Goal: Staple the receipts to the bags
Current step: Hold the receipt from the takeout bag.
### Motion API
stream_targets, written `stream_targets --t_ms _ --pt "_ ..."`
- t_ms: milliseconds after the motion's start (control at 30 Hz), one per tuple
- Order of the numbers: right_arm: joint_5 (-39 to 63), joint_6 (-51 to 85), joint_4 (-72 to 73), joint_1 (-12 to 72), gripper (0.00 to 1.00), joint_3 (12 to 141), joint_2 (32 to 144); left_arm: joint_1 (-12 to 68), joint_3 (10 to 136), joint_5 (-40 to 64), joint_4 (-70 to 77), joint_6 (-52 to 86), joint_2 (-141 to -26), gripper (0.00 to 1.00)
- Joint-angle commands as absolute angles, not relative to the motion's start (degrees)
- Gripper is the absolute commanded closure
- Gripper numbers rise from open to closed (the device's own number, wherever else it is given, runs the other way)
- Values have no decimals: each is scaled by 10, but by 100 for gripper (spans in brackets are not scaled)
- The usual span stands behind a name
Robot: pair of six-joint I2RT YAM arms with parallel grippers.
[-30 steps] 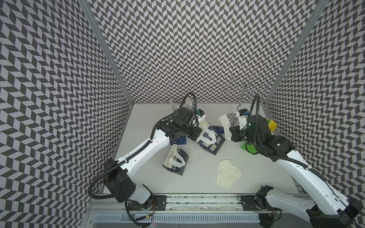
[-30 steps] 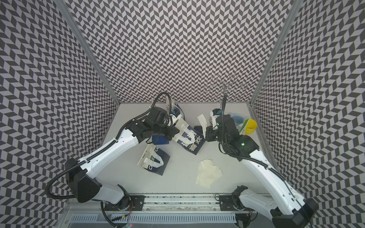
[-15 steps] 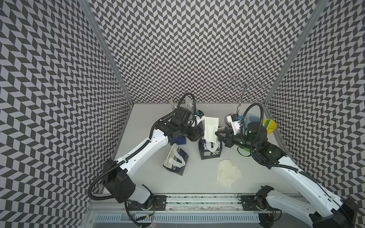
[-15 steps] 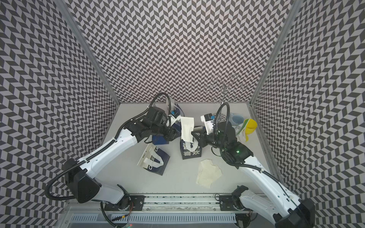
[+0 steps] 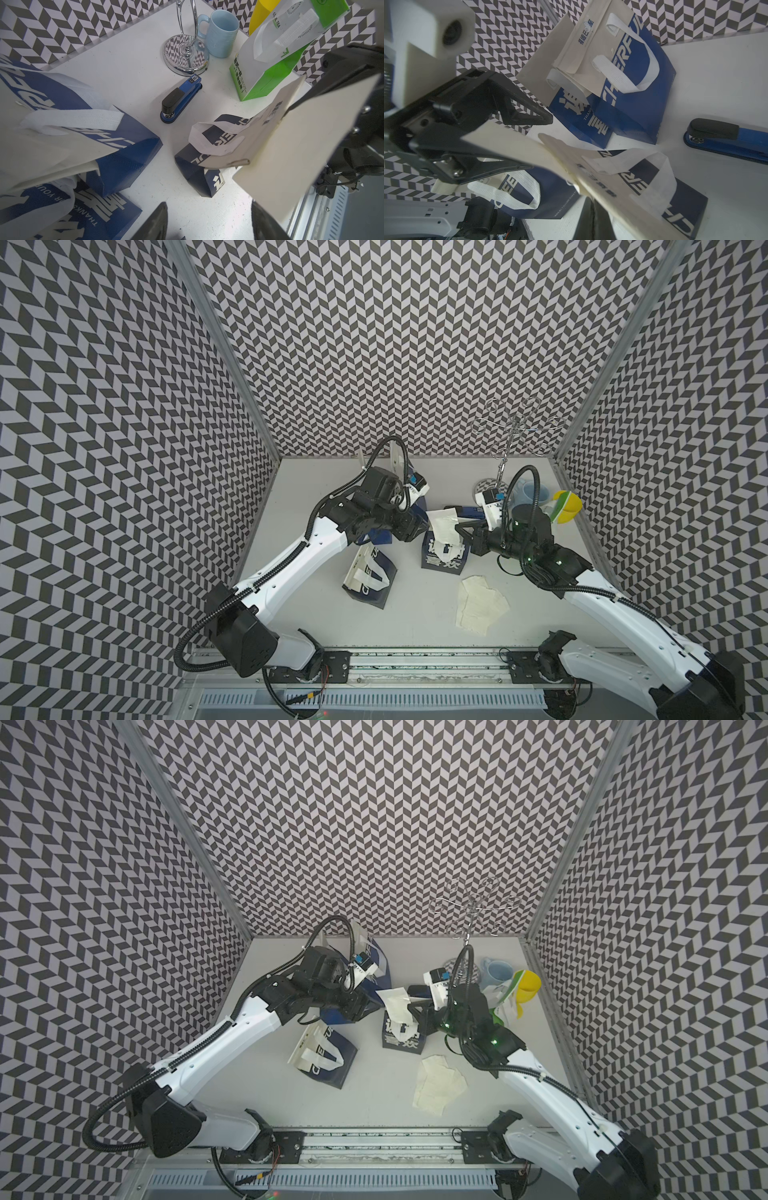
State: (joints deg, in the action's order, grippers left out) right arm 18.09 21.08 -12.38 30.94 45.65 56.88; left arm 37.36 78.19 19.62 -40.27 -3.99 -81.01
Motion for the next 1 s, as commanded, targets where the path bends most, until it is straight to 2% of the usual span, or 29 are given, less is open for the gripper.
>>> stream_targets --t_ms 0,367,667,833,967 --pt "124 209 -144 307 100 441 542 379 783 219 -374 -61 -789 34" --pt "121 234 -153 307 100 416 529 410 776 220 -328 -104 -803 27" --pt "134 236 -142 302 100 414 529 417 742 146 -242 -135 -814 25" --pt "144 237 -144 292 100 415 536 417 723 188 -210 -149 -813 25" --pt "154 239 -148 283 100 416 543 417 710 222 -187 -153 -811 31"
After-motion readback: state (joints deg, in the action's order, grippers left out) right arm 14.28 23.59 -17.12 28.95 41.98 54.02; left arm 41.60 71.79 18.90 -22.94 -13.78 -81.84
